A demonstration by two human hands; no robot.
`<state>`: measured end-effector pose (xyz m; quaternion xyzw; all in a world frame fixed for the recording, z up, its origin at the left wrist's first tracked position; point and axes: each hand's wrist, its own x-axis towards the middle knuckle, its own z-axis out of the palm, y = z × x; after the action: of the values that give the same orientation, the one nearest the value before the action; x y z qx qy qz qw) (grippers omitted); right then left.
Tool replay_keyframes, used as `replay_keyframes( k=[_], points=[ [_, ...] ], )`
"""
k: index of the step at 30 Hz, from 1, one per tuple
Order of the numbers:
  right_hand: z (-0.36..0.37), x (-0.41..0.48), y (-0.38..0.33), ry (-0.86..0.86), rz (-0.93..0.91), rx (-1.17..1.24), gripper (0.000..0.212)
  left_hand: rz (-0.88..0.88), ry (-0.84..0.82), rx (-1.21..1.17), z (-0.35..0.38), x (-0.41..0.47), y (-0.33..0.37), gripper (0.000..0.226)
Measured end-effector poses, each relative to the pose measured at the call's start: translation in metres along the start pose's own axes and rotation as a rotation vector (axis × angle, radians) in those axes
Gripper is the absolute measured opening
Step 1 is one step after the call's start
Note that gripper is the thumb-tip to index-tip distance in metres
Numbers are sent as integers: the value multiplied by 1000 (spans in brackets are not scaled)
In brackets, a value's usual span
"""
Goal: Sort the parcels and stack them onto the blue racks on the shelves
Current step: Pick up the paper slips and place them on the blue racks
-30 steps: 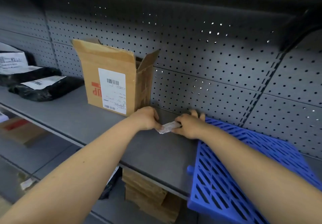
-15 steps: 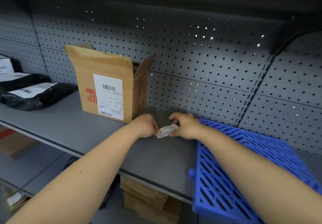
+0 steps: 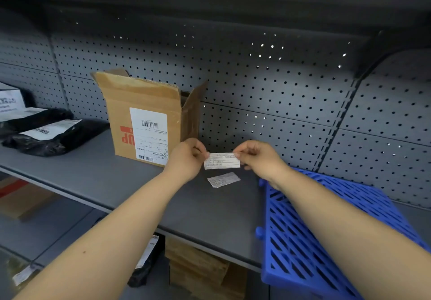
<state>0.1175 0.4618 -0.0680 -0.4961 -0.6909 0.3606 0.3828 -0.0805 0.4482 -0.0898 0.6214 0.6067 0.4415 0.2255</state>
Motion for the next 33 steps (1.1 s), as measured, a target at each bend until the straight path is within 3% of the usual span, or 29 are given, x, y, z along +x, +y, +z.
replay_keyframes(
  k=[3,7,12,18,22,33],
  points=[
    [2,-8,-8,63,-24,69,14,-19,86,-173,1,-9,4,13],
    [2,-17,-16,134,-55,126,14,-66,88,-337,5,-25,12,39],
    [2,-29,-18,150,-40,208,14,-152,-22,-549,6,-39,21,23],
    [-6,-52,-21,235,-17,305,8,-139,-71,-573,9,-49,28,9],
    [-8,-74,-16,193,32,264,4,-116,-105,-568,15,-58,34,12],
    [-35,-129,-1,394,112,272,12,-3,-201,-600,47,-78,53,11]
  ],
)
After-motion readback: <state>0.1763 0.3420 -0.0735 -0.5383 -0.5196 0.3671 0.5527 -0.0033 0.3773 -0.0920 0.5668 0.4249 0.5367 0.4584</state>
